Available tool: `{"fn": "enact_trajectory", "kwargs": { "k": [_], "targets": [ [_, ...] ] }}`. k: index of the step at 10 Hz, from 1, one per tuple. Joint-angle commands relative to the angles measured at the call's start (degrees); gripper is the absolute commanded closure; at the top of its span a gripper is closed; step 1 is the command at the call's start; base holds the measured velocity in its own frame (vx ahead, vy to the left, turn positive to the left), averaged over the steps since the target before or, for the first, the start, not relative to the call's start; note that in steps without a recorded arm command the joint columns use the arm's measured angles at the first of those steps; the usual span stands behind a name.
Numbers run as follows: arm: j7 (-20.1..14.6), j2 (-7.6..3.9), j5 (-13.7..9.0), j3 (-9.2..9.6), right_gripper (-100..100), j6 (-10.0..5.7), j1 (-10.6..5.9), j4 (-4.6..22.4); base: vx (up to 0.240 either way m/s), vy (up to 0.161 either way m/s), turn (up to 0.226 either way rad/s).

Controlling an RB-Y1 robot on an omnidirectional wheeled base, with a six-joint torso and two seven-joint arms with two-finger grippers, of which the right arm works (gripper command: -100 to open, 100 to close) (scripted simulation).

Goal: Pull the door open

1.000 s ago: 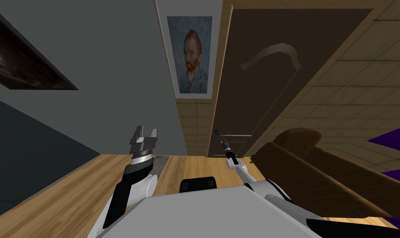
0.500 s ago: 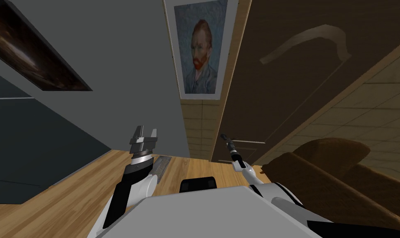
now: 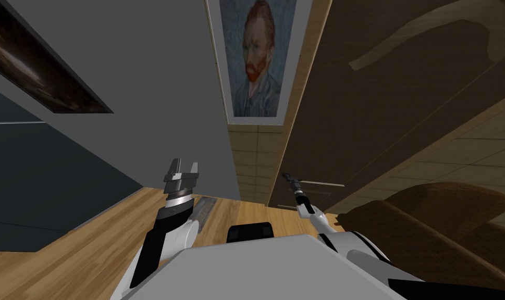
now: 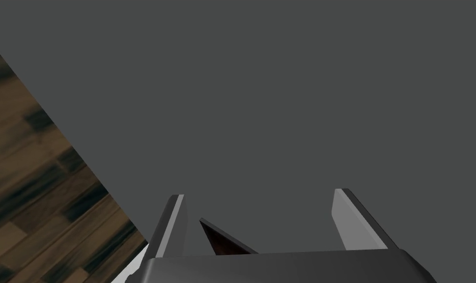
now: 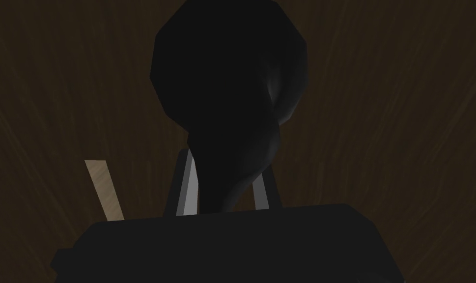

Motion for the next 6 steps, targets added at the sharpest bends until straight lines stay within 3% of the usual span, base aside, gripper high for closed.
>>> {"fn": "enact_trajectory", "kwargs": {
  "k": [1, 4, 6],
  "targets": [
    [0.1, 0.04, 0.1, 0.06, 100, 0.02, 0.07, 0.0, -0.021, -0.001, 0.009],
    [0.1, 0.04, 0.1, 0.06, 100, 0.02, 0.07, 0.0, -0.007, 0.0, 0.001],
    [-1.3, -0.6, 0.6, 1.19, 100, -0.58, 0.58, -0.2, -0.159, -0.052, 0.105]
  ]
}}
